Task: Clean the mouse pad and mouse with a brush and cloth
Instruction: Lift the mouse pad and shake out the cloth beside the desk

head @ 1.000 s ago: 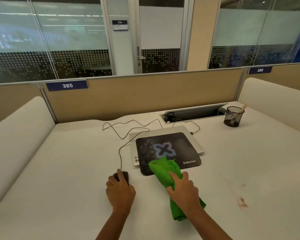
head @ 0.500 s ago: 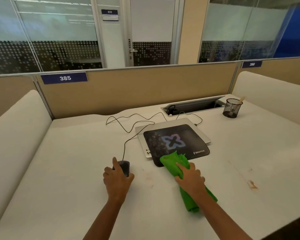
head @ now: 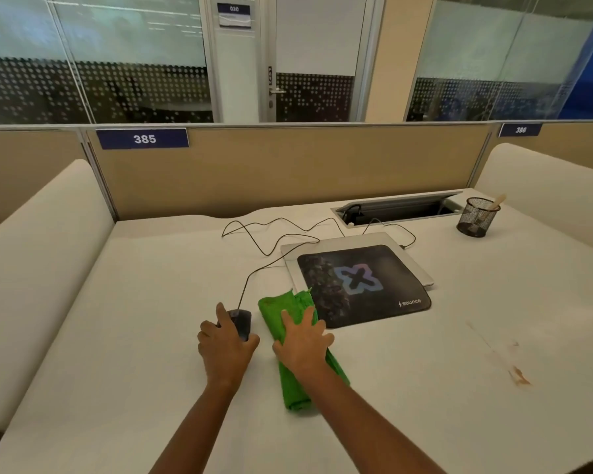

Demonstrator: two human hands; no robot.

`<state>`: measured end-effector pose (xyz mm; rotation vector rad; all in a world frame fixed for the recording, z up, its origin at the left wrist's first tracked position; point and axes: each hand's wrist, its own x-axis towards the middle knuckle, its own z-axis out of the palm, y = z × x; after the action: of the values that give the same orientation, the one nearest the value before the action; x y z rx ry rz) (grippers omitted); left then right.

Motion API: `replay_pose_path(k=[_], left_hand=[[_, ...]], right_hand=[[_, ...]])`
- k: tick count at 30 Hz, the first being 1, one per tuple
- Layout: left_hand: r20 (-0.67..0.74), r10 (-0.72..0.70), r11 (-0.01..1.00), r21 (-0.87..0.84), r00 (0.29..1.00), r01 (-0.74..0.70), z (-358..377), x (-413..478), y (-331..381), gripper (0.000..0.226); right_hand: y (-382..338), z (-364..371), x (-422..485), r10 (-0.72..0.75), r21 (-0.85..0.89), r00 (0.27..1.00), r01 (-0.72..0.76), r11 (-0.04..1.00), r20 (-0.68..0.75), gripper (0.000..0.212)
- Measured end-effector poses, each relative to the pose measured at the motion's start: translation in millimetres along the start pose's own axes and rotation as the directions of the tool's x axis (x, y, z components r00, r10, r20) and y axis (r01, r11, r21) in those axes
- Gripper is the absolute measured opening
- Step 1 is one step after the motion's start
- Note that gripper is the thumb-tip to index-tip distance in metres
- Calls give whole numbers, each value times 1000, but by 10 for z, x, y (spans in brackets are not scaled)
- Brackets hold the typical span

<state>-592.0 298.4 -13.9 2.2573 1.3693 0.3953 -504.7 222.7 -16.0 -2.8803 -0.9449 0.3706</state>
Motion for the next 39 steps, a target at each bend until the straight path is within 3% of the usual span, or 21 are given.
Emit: replay_pose_path(k=[9, 17, 20, 26, 32, 35, 39], left_hand=[[36, 18, 1000, 25, 999, -19, 73, -59, -14, 83], [44, 53, 998, -22, 998, -52, 39, -120, -27, 84], [23, 52, 998, -43, 998, -51, 1, -165, -22, 83], [-33, 41, 999, 6, 999, -41, -120, -198, -133, 83], [-34, -12, 999, 33, 999, 13, -176, -297, -292, 81], [-19, 1, 1000, 28, 1000, 0, -149, -380, -268, 82], [2, 15, 999, 36, 1000, -15, -113, -479, -193, 82]], right_hand=[[249, 281, -191, -29, -82, 999, 27, 996, -28, 64], [749, 40, -474, 172, 139, 971, -150, 979, -167, 53], [478, -12, -609, 83, 122, 982, -62, 991, -172, 55], [-178, 318, -888, -81, 73, 996, 79, 994, 25, 62], [-138, 537, -962, -199, 30, 980, 198, 980, 13, 60], [50, 543, -877, -162, 9, 987, 162, 987, -17, 59], [597, 421, -751, 32, 11, 993, -31, 999, -116, 58]])
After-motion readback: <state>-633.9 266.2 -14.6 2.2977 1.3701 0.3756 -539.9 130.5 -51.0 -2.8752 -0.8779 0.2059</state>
